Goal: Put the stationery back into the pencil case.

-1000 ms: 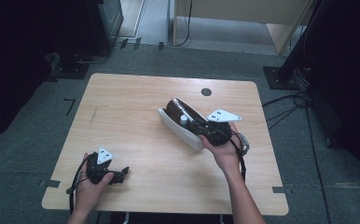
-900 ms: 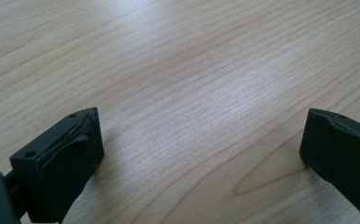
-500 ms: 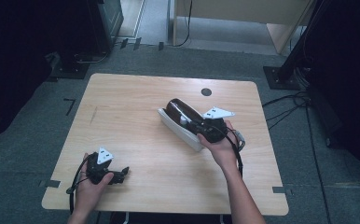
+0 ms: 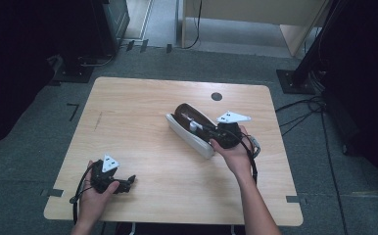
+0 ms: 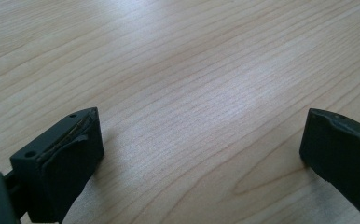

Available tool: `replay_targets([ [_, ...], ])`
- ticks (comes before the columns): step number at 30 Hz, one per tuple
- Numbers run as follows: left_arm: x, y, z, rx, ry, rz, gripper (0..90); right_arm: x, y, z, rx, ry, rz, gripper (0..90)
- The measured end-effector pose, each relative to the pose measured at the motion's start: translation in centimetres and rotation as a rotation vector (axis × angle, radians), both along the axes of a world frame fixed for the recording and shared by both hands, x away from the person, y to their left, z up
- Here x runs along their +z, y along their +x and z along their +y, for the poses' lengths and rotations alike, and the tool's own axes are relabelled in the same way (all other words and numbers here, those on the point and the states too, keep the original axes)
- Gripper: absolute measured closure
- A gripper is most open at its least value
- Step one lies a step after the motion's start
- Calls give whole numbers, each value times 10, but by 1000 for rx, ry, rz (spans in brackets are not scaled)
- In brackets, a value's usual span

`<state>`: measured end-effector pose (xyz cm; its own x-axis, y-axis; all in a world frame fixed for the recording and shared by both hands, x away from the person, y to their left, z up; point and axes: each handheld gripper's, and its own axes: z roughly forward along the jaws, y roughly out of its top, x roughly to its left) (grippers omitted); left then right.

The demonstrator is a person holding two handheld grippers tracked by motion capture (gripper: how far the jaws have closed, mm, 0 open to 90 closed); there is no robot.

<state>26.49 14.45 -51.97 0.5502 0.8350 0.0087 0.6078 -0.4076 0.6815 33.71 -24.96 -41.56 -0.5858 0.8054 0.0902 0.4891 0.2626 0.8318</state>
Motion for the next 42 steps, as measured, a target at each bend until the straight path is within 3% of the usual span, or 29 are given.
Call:
replay_targets([
  [5, 0, 0, 0, 0, 0, 0, 0, 0, 1, -1, -47, -18, -11, 809],
  [19, 0, 0, 0, 1, -1, 0, 0, -3, 1, -3, -91, -70, -26, 809],
  [23, 0, 0, 0, 1, -1, 0, 0, -5, 1, -1, -66, -77, -21, 809],
  [29, 0, 0, 0, 1, -1, 0, 0, -12, 3, 5, -56, -130, -23, 803],
  [42, 0, 0, 0, 1, 0, 0, 0, -8, 3, 4, -70, -84, -44, 781],
])
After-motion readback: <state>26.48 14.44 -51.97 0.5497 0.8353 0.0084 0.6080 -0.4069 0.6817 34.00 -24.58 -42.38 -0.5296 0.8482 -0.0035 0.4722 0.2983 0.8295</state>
